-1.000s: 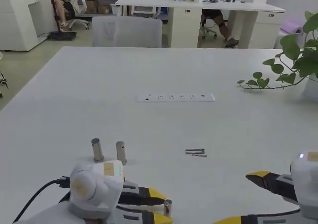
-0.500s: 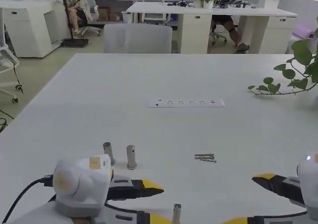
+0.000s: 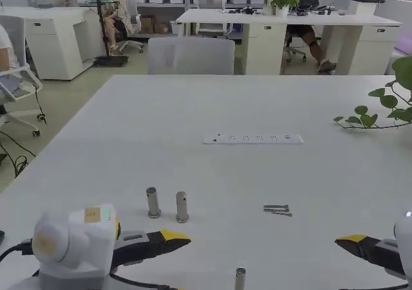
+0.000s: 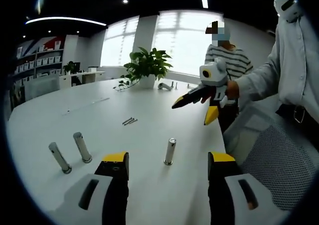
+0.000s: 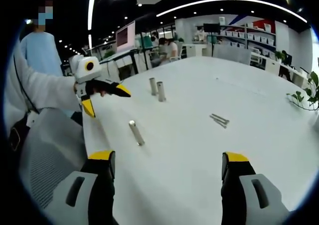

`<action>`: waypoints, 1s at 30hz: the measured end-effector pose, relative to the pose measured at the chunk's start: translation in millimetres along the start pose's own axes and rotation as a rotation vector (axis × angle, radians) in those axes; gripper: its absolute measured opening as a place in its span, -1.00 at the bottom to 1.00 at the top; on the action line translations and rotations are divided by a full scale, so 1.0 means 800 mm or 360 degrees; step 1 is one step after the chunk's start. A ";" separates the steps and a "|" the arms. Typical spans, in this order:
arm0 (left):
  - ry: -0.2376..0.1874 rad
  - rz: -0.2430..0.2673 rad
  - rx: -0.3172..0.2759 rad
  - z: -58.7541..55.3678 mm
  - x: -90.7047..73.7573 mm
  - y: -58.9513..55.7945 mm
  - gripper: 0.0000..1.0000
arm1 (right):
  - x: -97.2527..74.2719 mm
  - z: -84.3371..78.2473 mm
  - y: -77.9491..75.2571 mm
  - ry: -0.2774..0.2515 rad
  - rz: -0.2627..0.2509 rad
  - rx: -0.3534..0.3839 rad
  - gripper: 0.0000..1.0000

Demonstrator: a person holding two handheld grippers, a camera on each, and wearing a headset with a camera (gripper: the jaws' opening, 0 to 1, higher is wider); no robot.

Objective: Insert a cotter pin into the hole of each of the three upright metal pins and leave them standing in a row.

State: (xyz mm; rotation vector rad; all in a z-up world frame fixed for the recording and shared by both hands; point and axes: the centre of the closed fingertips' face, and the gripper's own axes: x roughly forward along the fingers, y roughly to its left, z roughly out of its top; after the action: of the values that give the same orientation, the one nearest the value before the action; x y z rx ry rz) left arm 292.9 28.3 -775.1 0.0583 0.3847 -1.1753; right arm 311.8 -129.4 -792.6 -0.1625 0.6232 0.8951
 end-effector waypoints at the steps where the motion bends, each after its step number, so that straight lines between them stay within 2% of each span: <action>1: 0.0003 0.0015 -0.0009 0.000 -0.004 0.001 0.29 | 0.001 -0.001 0.000 0.0005 0.0002 -0.0002 0.79; 10: -0.0042 0.0159 -0.0065 -0.001 -0.035 0.022 0.41 | 0.005 -0.002 -0.002 0.0022 0.0018 -0.0009 0.79; 12: -0.0049 0.0171 -0.0074 0.000 -0.039 0.023 0.44 | 0.007 -0.003 -0.002 0.0026 0.0023 -0.0011 0.79; 17: -0.0075 0.0177 -0.0080 0.001 -0.052 0.024 0.50 | 0.010 -0.004 -0.002 0.0038 0.0037 -0.0019 0.79; 22: -0.0060 0.0161 -0.0090 -0.006 -0.061 0.020 0.55 | 0.013 -0.004 -0.005 0.0056 0.0050 -0.0035 0.78; 30: -0.0051 0.0166 -0.0107 -0.013 -0.066 0.017 0.56 | 0.022 0.000 -0.026 0.0096 0.0073 -0.0055 0.71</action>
State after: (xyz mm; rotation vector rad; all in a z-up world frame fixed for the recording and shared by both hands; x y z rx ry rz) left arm 285.2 83.0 -770.2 0.0012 0.3880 -1.0585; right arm 335.7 -130.3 -805.6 -0.2075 0.6702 0.9480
